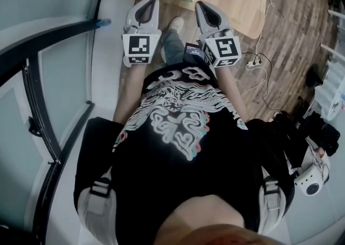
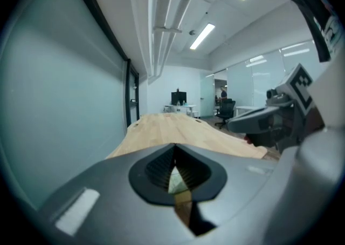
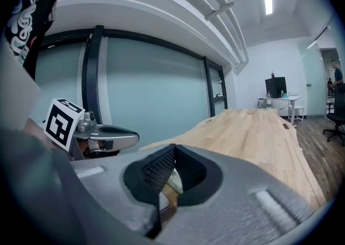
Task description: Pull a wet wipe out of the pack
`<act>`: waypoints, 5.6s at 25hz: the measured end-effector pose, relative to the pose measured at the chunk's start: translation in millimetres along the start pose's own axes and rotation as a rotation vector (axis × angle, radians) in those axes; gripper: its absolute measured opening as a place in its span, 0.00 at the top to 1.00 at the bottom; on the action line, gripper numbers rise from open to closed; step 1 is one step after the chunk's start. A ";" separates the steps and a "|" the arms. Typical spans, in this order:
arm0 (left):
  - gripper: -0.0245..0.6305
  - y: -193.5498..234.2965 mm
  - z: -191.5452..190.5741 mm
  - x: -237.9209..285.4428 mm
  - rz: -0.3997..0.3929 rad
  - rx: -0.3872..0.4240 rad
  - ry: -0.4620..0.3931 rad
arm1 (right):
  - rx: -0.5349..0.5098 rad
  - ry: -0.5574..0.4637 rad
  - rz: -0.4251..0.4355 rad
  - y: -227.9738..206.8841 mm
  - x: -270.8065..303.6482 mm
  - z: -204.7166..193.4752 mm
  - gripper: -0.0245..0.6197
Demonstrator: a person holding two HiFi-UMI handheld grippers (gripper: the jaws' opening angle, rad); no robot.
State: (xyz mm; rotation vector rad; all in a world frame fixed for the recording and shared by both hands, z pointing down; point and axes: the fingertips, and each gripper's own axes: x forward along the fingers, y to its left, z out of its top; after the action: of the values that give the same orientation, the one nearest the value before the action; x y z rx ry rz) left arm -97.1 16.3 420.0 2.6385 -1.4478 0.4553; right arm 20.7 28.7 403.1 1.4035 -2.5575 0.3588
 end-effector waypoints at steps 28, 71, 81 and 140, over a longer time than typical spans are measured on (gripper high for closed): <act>0.98 -4.5 -49.8 78.1 -0.101 0.033 0.141 | -0.013 0.152 0.048 -33.7 74.2 -41.5 0.96; 0.98 -2.2 -70.9 116.0 -0.186 0.017 0.182 | -0.110 0.335 0.274 -38.9 149.6 -81.8 0.73; 0.98 -3.0 -71.9 116.8 -0.196 0.028 0.197 | -0.190 0.355 0.286 -33.6 149.4 -82.3 0.74; 0.98 -1.2 -75.0 117.6 -0.212 0.000 0.198 | -0.131 0.325 0.312 -32.2 143.3 -76.6 0.95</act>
State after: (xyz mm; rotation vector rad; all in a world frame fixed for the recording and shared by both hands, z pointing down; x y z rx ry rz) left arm -52.8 -61.1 527.2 2.6206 -1.0978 0.6708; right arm -23.2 -78.9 521.2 0.8230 -2.4703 0.4191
